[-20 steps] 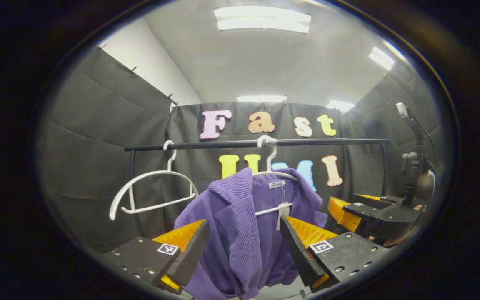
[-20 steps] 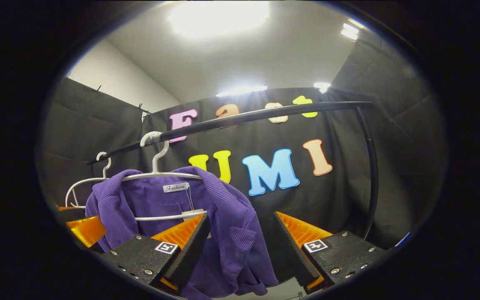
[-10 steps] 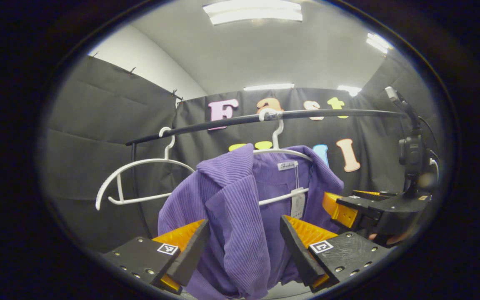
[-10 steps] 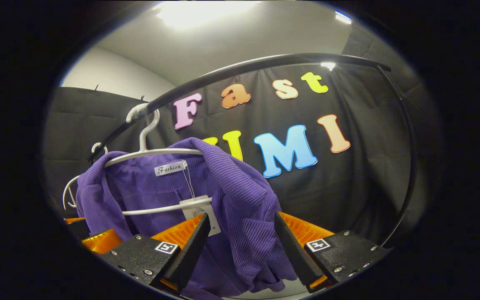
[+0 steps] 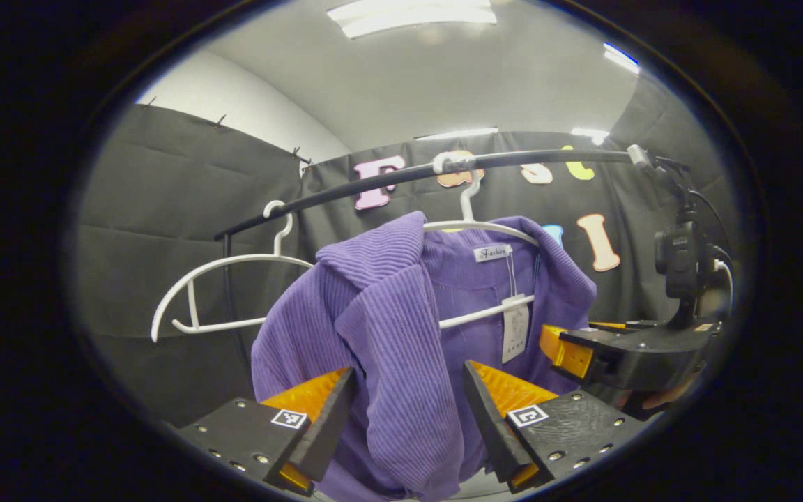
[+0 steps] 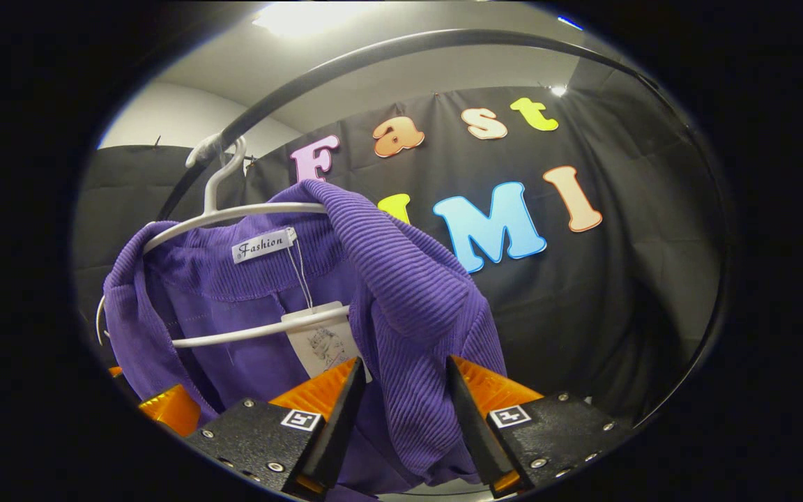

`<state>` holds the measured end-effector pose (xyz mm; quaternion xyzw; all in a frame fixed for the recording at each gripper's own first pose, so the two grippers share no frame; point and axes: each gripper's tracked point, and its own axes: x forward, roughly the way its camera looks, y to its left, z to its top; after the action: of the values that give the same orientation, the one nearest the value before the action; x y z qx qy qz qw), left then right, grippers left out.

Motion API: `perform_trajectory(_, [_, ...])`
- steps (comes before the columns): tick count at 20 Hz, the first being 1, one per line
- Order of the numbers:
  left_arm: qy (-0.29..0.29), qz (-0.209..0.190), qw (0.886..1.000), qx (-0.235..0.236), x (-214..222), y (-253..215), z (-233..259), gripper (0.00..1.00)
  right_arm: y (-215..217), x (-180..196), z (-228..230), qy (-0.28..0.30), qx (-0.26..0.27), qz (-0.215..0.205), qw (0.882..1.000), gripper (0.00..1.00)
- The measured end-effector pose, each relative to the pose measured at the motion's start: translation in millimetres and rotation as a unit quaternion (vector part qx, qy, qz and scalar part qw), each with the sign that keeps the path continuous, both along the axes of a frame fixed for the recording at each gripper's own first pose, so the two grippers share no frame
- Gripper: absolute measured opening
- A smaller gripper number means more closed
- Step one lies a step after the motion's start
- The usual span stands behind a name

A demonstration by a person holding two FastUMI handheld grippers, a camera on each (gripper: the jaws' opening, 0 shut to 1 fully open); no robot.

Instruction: Grasp the clothes on the hanger with both hands and then place them into the laundry hamper below.

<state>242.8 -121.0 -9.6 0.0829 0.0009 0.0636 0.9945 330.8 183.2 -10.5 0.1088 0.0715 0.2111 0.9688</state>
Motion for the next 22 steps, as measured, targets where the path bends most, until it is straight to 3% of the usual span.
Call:
perform_trajectory(1, [-0.001,0.000,1.000,0.001,2.7,0.9,-0.4,0.88,3.6,2.4,-0.6,0.005,0.004,0.004,1.000,0.71])
perform_trajectory(3, [-0.001,0.000,1.000,-0.009,2.2,3.3,-1.5,0.77,9.7,3.4,-1.7,0.011,0.012,0.012,1.000,0.63])
perform_trajectory(4, [0.000,-0.003,1.000,-0.013,3.2,2.5,-3.3,0.77,9.3,2.5,-1.6,0.011,0.011,0.013,1.000,0.51])
perform_trajectory(6, [0.004,-0.003,1.000,-0.008,5.7,8.3,-6.1,0.76,5.2,2.9,2.4,-0.006,0.009,0.003,1.000,0.16])
perform_trajectory(7, [0.015,-0.023,1.000,-0.012,8.5,1.9,-10.7,0.53,7.8,1.8,4.0,-0.015,0.008,0.008,1.000,0.07])
perform_trajectory(8, [0.023,-0.039,0.999,-0.011,11.2,-2.6,-15.4,0.44,8.3,2.5,7.0,-0.025,0.006,0.012,1.000,0.05])
perform_trajectory(10, [0.016,-0.018,1.000,-0.012,10.3,5.4,-14.0,0.27,2.6,9.0,13.7,-0.047,0.002,0.006,0.999,0.02])
perform_trajectory(11, [0.015,-0.025,0.999,-0.018,12.2,5.5,-13.2,0.01,-1.9,10.7,20.2,-0.063,0.004,-0.001,0.998,0.02])
perform_trajectory(13, [0.015,-0.047,0.999,-0.020,9.0,-2.5,-9.1,0.10,-10.1,11.3,32.1,-0.089,0.005,-0.017,0.996,0.02])
perform_trajectory(14, [0.011,-0.050,0.999,-0.013,4.2,-2.4,-2.3,0.05,-14.3,10.7,39.1,-0.099,0.003,-0.025,0.995,0.02])
perform_trajectory(15, [0.005,-0.057,0.998,-0.006,-1.9,-4.5,6.1,0.09,-16.7,8.2,46.7,-0.109,0.001,-0.029,0.994,0.02])
perform_trajectory(17, [-0.009,-0.068,0.998,0.008,-17.7,-7.7,24.6,0.05,-22.9,5.4,59.3,-0.133,-0.010,-0.038,0.990,0.02])
perform_trajectory(20, [-0.036,-0.075,0.996,0.028,-36.7,-5.2,59.2,0.09,-34.8,6.0,76.3,-0.160,-0.016,-0.054,0.986,0.02])
perform_trajectory(22, [-0.048,-0.076,0.995,0.031,-46.2,0.3,80.2,0.00,-45.7,12.3,86.3,-0.174,-0.017,-0.069,0.982,0.02])
